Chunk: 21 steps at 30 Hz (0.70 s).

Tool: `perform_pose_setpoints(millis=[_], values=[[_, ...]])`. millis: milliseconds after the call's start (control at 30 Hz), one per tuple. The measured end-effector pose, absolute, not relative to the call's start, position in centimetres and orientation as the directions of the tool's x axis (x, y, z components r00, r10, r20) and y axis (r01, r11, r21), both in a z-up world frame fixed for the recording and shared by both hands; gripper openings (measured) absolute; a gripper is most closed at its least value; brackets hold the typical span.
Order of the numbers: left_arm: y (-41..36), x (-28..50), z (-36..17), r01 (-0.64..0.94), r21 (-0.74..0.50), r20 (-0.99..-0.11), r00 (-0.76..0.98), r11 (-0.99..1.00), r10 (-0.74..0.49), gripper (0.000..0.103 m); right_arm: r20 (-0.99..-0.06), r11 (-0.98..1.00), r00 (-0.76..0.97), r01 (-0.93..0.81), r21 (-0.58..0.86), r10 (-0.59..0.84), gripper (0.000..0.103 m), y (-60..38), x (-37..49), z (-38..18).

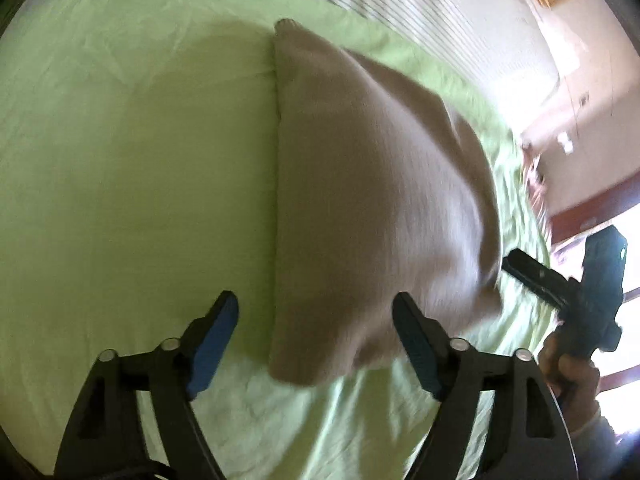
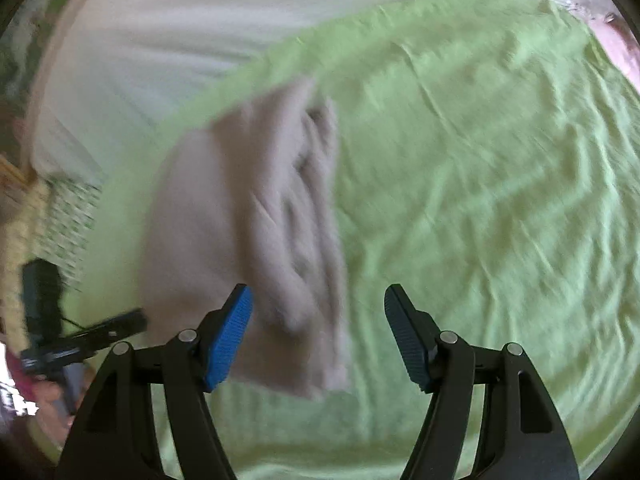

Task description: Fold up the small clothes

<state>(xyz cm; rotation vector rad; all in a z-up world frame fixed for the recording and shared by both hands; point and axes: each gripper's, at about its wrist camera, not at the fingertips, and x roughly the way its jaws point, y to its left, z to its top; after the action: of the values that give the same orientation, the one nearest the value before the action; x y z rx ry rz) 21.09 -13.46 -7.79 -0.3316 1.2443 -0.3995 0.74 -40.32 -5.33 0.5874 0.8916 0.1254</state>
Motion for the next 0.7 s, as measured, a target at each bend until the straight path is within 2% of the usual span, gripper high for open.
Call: perform_pose_setpoints(millis=[167, 233, 333, 467, 567, 600, 700], values=[[-13.4, 24.9, -8.8, 0.045, -0.512, -0.831, 0.226, 0.858, -0.508, 0.082, -0.653, 0.783, 0.640, 0.128, 0.609, 0.404, 0.070, -41.0, 5.2, -5.3], [-13.4, 25.8, -9.0, 0.042, -0.550, -0.810, 0.218, 0.834, -0.545, 0.083, -0.650, 0.765, 0.626, 0.128, 0.631, 0.431, 0.070, -41.3, 7.2, -5.8], [-13.7, 27.7, -9.6, 0.041, -0.572, -0.802, 0.181, 0.819, -0.569, 0.092, -0.649, 0.740, 0.590, 0.123, 0.661, 0.481, 0.070, -41.4, 8.6, -6.9], [-14.2, 28.9, -11.2, 0.027, -0.603, -0.785, 0.156, 0.797, -0.599, 0.093, -0.646, 0.710, 0.536, 0.118, 0.694, 0.543, 0.070, -41.2, 9.5, -9.0], [-15.0, 28.0, -11.1, 0.077, -0.585, -0.790, 0.173, 0.807, -0.589, 0.079, -0.616, 0.673, 0.528, 0.109, 0.732, 0.584, 0.068, -41.1, 9.7, -10.0], [-15.4, 27.8, -10.9, 0.092, -0.567, -0.799, 0.182, 0.819, -0.573, 0.073, -0.606, 0.663, 0.527, 0.102, 0.741, 0.596, 0.053, -41.0, 9.8, -10.2], [-15.9, 27.2, -10.0, 0.123, -0.541, -0.804, 0.213, 0.832, -0.555, 0.059, -0.576, 0.636, 0.522, 0.080, 0.767, 0.629, 0.037, -40.4, 10.2, -10.2]])
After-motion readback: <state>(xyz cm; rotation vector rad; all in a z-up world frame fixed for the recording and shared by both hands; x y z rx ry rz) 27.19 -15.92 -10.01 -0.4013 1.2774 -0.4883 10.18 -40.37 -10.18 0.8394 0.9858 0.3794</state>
